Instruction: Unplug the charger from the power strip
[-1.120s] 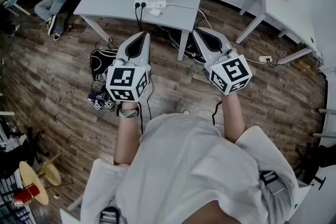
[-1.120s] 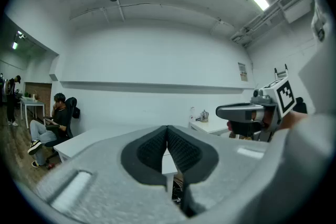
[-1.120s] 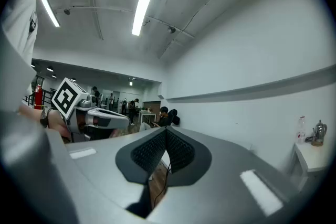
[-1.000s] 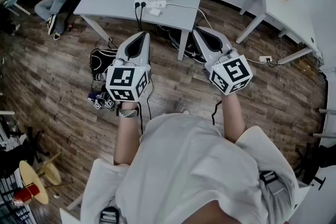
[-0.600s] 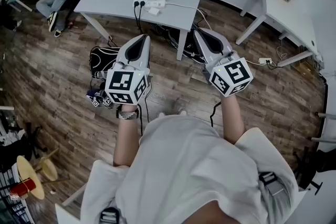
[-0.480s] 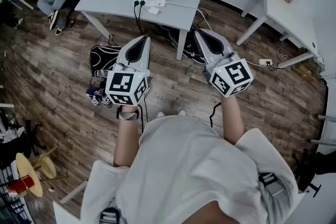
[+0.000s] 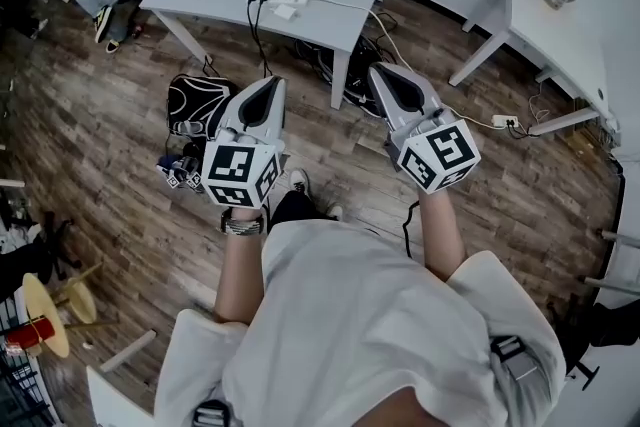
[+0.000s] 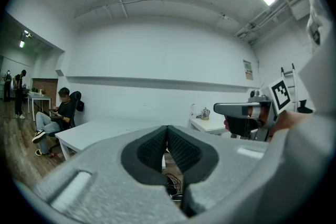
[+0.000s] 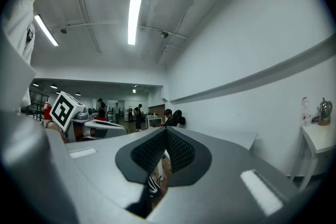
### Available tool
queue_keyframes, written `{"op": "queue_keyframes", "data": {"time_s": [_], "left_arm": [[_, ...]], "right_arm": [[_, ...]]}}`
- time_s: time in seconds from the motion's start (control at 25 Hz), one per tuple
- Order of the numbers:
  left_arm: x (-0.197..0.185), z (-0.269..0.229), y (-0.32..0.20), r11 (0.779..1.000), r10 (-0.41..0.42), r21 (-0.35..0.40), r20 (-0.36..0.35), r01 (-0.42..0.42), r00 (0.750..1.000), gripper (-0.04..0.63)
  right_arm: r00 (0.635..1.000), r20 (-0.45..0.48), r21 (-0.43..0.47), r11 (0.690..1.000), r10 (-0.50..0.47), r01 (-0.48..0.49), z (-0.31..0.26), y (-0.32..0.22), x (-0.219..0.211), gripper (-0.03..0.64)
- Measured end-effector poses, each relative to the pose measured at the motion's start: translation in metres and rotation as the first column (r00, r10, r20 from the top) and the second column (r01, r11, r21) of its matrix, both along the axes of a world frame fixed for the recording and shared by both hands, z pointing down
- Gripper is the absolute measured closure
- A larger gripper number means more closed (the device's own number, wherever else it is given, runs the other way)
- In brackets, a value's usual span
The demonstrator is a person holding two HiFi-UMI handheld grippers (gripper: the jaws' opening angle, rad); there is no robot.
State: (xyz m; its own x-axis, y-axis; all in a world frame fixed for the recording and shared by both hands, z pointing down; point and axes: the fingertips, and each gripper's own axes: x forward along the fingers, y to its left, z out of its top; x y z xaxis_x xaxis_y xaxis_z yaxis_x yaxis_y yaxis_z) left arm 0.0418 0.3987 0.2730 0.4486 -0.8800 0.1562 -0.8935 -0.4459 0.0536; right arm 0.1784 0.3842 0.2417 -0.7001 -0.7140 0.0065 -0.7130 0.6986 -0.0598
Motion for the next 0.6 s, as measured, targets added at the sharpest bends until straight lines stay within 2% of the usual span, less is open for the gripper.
{"op": "queue_keyframes", "data": {"time_s": [0.36,0.6], "left_arm": [[0.004,0.013,-0.019,0.999,-0.024,-0.023,0.001,0.024,1.0,0.598],[-0.008,0.013,-0.052,1.0,-0.023,-0.006,-0.001,0.023,1.0,0.598]], "right_arm": [[1.0,0.012,-0.011,1.0,-0.003,0.003,0.01,-0.02,0.007,0.616],[1.0,0.001,-0.01,1.0,-0.005,0.005,0.013,-0.052,-0.005,0.615]]}}
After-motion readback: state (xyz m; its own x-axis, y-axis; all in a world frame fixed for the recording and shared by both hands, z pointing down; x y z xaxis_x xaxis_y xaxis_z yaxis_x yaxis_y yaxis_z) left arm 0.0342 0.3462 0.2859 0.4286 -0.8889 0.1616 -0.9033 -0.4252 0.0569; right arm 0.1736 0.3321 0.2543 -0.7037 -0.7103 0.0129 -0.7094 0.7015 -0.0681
